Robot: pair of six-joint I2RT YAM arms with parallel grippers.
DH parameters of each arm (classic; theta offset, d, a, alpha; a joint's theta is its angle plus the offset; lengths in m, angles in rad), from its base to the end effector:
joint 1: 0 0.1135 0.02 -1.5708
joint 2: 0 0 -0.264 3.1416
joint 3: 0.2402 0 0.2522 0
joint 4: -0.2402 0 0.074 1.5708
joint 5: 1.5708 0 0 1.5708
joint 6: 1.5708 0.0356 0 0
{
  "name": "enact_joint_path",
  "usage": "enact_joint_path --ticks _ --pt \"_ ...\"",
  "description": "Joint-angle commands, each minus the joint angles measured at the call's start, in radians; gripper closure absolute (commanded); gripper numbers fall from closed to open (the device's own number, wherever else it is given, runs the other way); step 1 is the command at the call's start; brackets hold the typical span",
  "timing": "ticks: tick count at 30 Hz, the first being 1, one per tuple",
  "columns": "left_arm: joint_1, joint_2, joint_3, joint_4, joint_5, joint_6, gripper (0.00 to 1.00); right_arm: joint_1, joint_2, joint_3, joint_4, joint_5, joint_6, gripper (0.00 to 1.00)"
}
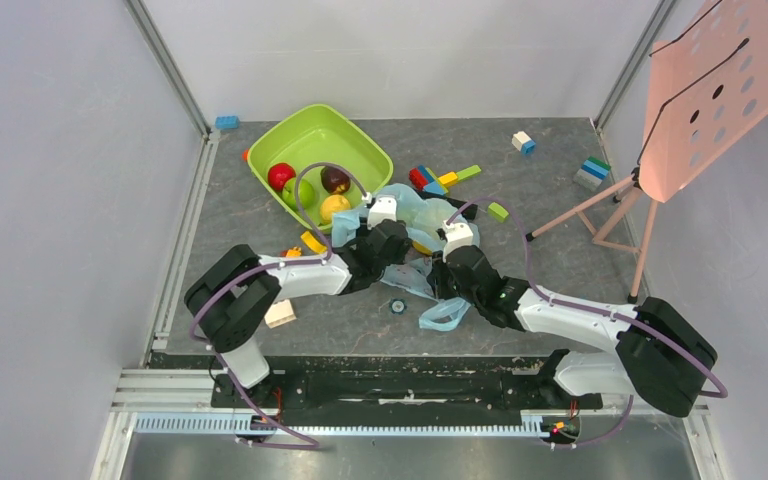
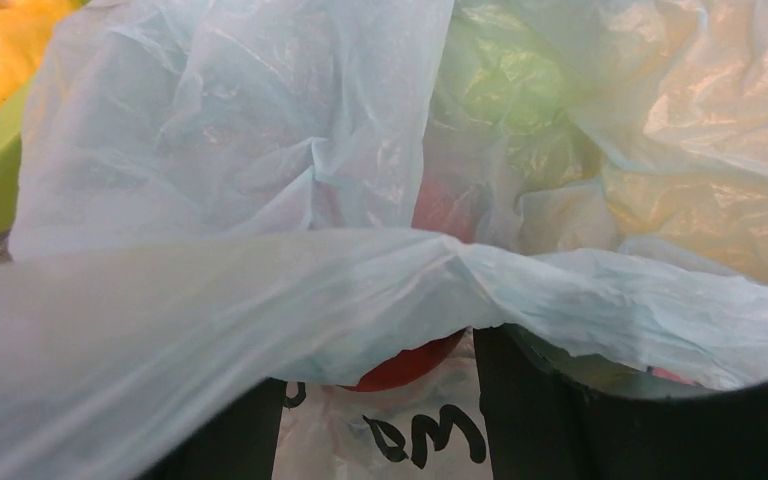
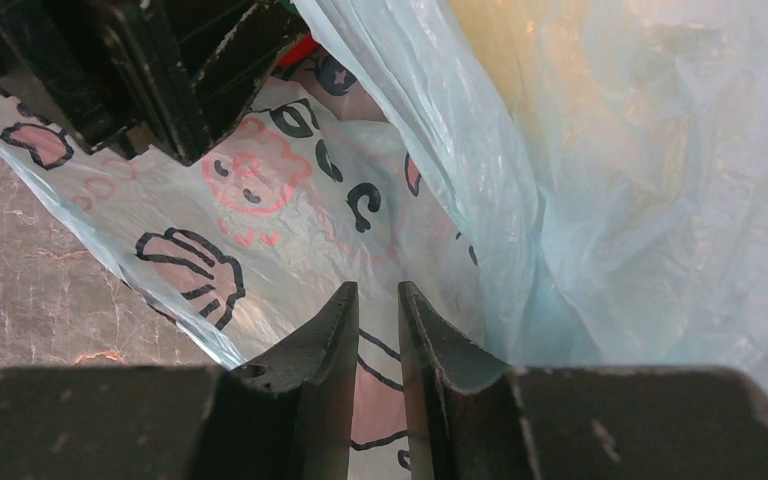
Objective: Take the fake fruits out of the plastic bag
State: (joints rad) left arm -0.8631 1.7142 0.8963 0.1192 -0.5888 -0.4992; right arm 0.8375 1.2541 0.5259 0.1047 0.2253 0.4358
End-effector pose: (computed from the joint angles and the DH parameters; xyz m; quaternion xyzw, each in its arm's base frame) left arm 0.2415 -0.2518 0.1704 0.0364 0.8753 -0.0502 0.4796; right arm 0.1724 0.1795 0.1827 -0.1262 0.8767 0.1890 0.4239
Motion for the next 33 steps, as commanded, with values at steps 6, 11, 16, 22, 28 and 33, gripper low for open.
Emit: enact_joint_path --ticks 6,11,16,22,28,33 --pt "0.007 -0.186 -0.020 -0.104 0.145 0.070 0.41 -0.005 -0.008 -0.007 0.033 0.011 0.009 0.76" --pt "0.007 -0.266 0.021 -0.263 0.301 0.128 0.39 -0.006 -0.012 -0.007 0.033 0.017 0.009 0.76" --pt "0.008 -0.327 0.044 -0.391 0.469 0.162 0.38 -0.007 -0.017 -0.007 0.032 0.020 0.011 0.76" --pt "0.010 -0.423 0.064 -0.469 0.573 0.176 0.38 -0.009 -0.030 -0.016 0.032 0.025 0.017 0.76" --pt "0.045 -0.513 0.138 -0.477 0.631 0.152 0.37 -0.011 -0.050 -0.029 0.030 0.029 0.020 0.76" --pt "0.123 -0.530 0.238 -0.455 0.711 0.127 0.37 -0.012 -0.057 -0.035 0.027 0.023 0.024 0.76"
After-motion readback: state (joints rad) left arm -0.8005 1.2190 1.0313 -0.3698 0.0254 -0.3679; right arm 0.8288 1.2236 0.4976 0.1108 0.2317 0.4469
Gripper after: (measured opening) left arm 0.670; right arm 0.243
